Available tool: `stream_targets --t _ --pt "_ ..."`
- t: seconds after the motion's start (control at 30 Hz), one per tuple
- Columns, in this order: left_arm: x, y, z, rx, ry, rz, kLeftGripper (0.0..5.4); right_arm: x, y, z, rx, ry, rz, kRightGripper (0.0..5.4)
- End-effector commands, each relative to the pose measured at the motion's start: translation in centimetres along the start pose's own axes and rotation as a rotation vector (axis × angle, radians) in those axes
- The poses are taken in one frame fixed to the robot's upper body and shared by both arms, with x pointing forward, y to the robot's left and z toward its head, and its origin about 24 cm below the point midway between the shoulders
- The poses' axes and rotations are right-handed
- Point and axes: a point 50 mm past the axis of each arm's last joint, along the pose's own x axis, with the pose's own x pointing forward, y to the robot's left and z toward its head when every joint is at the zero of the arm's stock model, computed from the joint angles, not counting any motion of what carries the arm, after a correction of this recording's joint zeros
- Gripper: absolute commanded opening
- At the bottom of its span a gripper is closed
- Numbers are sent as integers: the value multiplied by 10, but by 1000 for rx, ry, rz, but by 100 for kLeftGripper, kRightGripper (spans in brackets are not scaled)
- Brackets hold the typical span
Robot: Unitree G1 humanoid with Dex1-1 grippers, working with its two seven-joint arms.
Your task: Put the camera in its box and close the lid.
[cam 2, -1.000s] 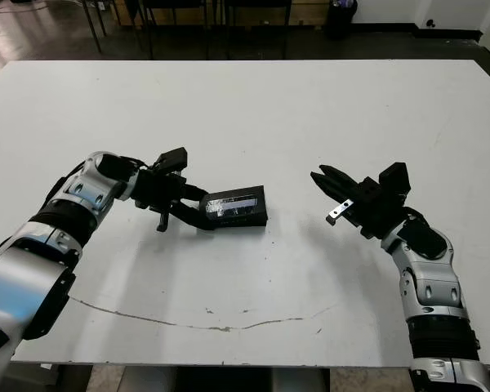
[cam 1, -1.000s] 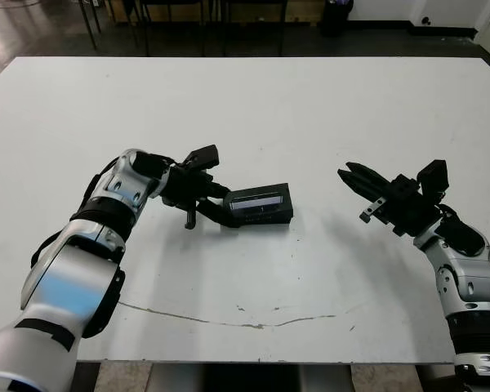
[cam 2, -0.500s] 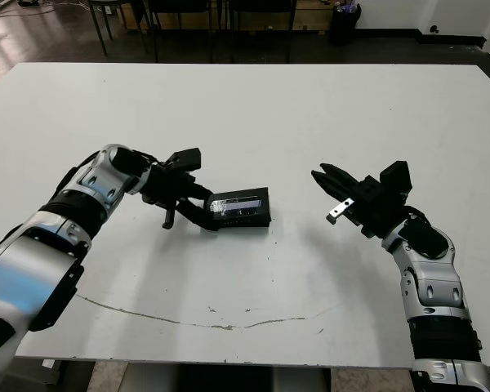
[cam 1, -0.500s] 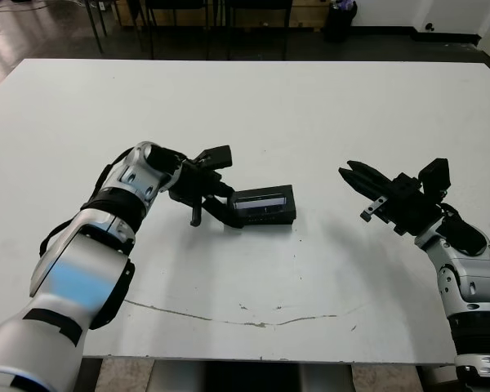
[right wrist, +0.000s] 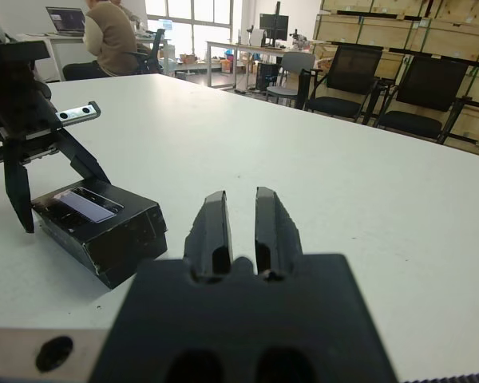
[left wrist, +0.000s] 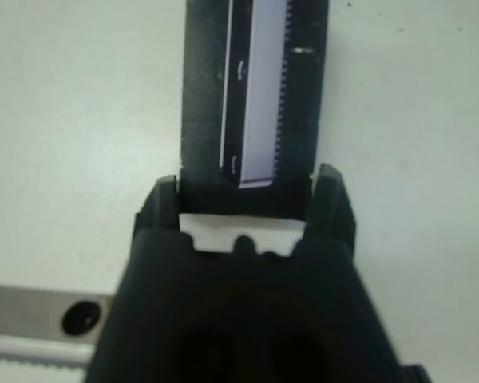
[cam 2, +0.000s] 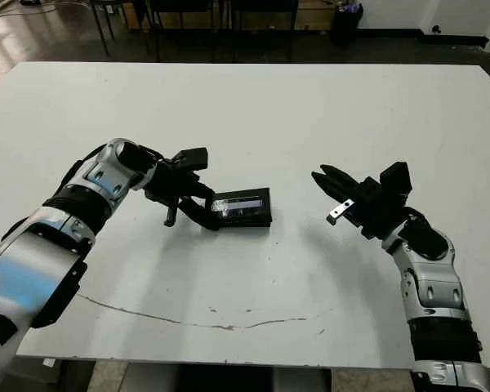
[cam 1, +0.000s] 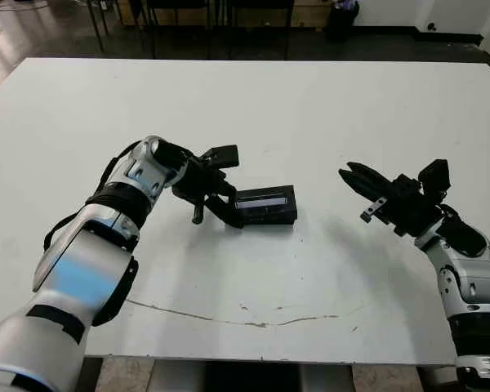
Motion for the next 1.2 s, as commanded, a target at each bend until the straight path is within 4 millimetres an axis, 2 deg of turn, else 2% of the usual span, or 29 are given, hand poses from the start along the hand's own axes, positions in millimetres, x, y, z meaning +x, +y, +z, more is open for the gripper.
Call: stream_targets --t 0.03,0.17,0.5,0.63,0.93,1.1,1.2 --pt "9 1 16 37 -3 -15 61 -4 -2 -7 29 37 -1 0" --pt "5 2 18 27 -26 -18 61 -3 -1 -6 11 43 -9 0" --pt "-2 3 13 -146 -143 -51 61 -3 0 -6 9 44 -6 0" --pt "-7 5 11 -162 -128 -32 61 -2 0 -6 -1 36 4 0" --pt "-10 7 14 -71 -88 -17 61 -2 0 -7 21 46 3 0" --pt "-2 2 15 16 -36 -54 60 -2 1 -7 5 39 2 0" --pt "2 -2 15 109 48 -99 117 -2 1 -7 11 34 8 0"
